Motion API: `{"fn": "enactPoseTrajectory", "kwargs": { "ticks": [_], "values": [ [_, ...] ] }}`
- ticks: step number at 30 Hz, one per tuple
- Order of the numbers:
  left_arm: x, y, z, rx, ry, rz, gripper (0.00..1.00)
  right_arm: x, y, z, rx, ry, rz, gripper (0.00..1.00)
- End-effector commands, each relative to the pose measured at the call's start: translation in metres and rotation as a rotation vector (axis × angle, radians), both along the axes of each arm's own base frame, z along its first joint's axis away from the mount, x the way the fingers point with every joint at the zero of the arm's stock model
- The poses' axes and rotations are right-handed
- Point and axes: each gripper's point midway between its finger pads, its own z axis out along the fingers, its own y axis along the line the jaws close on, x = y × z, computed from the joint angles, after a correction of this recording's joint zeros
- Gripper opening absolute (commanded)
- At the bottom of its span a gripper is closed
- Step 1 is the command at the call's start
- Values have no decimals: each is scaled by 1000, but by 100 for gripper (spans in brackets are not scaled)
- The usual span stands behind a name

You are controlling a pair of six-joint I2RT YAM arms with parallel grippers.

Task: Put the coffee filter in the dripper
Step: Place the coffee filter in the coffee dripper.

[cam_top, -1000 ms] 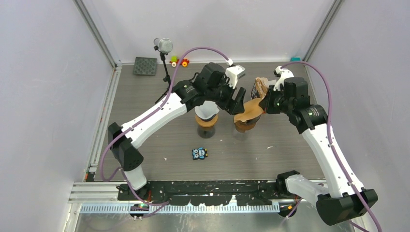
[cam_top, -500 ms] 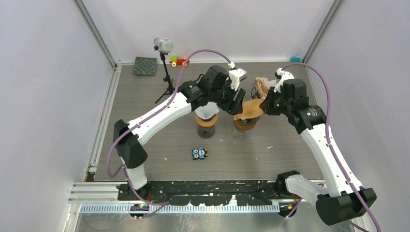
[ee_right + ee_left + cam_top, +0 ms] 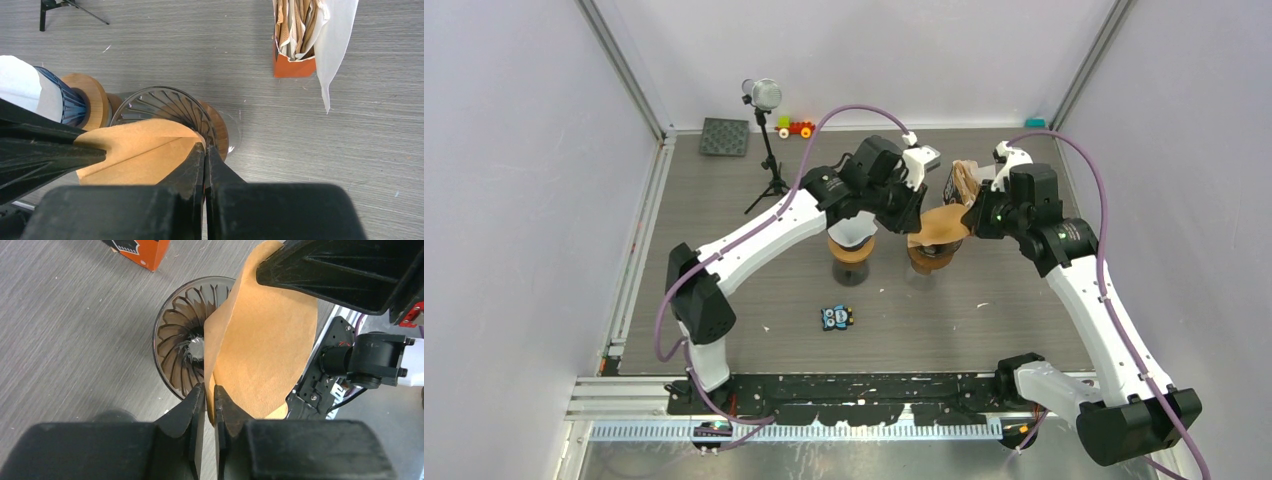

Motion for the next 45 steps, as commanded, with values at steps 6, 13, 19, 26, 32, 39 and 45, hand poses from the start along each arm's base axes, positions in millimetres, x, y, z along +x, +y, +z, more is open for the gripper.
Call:
{"fn": "enactPoseTrajectory", "kwargs": {
  "ticks": [6, 13, 19, 26, 32, 39, 45],
  "values": [
    [2, -9, 17, 6, -70, -96, 0, 2, 4, 15, -6, -71, 58, 13],
    [0, -8, 19, 33, -79, -146, 0, -5, -4, 19, -79, -91, 83, 29],
    [-3, -7, 20, 64, -78, -188, 0, -9, -5, 22, -102, -97, 113, 40],
    [-5, -2, 19, 113, -77, -232, 0, -12, -5, 28, -113, -108, 134, 44],
    [-9, 0, 16, 136, -66, -267, 0, -13, -4, 33, -122, -120, 148, 47],
    [-9, 0, 15, 153, -71, -293, 0, -10, -1, 29, -124, -102, 174, 48],
    [-9, -2, 16, 147, -72, -304, 0, -4, -2, 16, -150, -74, 184, 48]
  ]
}}
